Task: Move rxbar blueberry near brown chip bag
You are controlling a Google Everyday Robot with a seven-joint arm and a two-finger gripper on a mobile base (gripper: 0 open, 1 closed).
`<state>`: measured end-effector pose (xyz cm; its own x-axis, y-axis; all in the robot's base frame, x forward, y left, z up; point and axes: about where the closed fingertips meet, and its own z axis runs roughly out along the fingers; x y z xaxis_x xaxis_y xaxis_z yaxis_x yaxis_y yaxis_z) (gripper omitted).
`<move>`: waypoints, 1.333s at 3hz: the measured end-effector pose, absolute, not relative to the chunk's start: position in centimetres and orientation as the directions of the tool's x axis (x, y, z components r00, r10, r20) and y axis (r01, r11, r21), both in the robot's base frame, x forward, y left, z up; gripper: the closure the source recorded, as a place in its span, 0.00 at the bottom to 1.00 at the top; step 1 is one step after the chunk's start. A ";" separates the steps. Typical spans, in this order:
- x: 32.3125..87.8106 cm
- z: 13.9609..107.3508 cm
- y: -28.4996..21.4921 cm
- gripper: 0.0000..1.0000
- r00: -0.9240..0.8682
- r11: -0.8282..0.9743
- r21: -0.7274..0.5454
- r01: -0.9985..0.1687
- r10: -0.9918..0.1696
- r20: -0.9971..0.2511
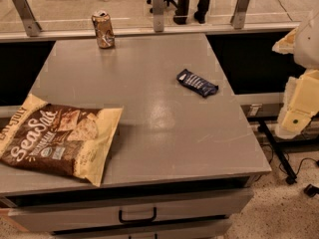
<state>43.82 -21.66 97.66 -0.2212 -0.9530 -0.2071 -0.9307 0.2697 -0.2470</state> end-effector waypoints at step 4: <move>52.9 92.0 -19.8 0.00 -0.169 0.293 -0.270 -0.917 -0.900 -0.401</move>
Offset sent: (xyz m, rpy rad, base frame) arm 0.0214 0.0009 -0.0178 0.0347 -0.0259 0.0263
